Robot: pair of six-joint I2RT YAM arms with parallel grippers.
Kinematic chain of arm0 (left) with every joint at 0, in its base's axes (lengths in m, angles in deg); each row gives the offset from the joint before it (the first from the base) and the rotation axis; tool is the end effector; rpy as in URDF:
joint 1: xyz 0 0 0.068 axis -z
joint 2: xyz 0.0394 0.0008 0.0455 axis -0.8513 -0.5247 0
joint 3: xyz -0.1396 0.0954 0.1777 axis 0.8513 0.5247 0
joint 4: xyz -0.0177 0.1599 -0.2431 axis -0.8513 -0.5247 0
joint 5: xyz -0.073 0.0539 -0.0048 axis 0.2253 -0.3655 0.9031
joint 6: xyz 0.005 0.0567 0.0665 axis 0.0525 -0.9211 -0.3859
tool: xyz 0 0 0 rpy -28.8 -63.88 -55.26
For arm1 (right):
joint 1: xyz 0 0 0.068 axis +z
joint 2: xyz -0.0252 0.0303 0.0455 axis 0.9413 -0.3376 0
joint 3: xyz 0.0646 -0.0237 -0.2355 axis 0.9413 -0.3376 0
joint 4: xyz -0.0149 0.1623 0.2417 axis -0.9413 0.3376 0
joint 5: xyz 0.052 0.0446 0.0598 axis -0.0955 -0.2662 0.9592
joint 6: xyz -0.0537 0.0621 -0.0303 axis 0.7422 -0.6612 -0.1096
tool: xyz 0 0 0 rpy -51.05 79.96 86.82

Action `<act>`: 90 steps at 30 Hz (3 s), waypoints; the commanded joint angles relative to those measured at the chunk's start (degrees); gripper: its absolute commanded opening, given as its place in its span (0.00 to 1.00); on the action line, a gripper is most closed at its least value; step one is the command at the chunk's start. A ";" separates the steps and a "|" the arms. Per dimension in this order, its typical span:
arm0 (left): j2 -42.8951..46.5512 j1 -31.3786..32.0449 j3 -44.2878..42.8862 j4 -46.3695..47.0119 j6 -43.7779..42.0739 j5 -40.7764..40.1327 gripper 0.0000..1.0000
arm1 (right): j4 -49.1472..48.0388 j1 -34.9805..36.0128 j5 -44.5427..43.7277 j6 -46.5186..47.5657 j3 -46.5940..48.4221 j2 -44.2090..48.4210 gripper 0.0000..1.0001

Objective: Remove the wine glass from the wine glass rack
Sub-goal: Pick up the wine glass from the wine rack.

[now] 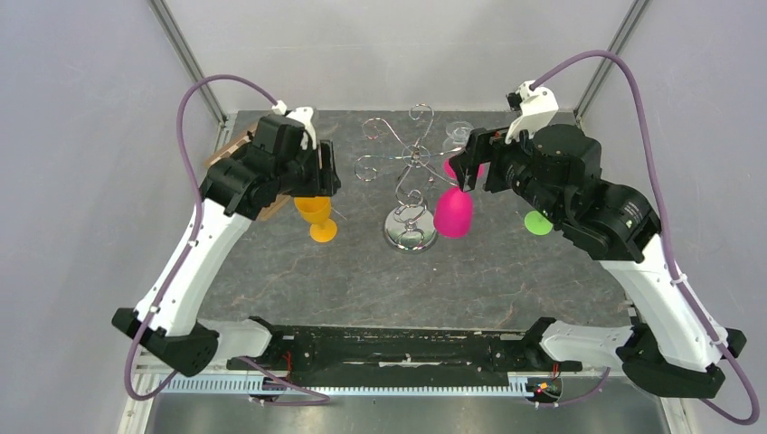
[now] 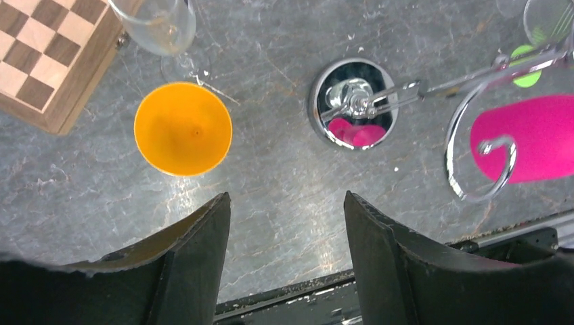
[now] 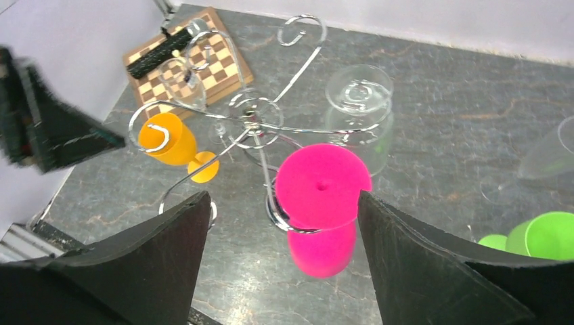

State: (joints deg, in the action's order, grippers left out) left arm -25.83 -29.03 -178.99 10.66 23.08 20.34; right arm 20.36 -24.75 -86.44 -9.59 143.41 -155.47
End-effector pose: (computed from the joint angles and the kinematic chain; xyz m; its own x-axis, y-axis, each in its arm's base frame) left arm 0.2749 -0.1455 0.3916 -0.6938 -0.0298 -0.7195 0.1804 0.9601 -0.2138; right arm 0.1999 0.1671 0.4929 -0.3163 0.0708 -0.9460 -0.3756 0.9064 0.1934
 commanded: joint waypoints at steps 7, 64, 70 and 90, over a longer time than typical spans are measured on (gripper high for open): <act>14.77 -0.07 16.26 7.77 -1.95 8.81 0.69 | -1.26 -16.54 12.31 -3.96 -1.68 -1.42 0.83; 30.30 -0.07 29.33 6.63 1.82 15.21 0.69 | -32.72 -37.52 52.33 -31.70 -35.94 11.42 0.14; 30.59 -0.09 29.04 6.00 1.82 14.86 0.69 | -34.40 -37.54 53.08 -33.30 -36.39 11.66 0.09; 31.87 -0.06 26.88 3.68 1.38 14.03 0.69 | -34.99 -37.53 53.70 -35.82 -35.69 14.30 0.00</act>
State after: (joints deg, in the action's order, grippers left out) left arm 5.49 -29.03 -149.60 14.51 23.71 35.13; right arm -12.23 -62.26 -34.46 -44.56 107.04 -142.94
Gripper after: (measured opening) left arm 0.689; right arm 0.008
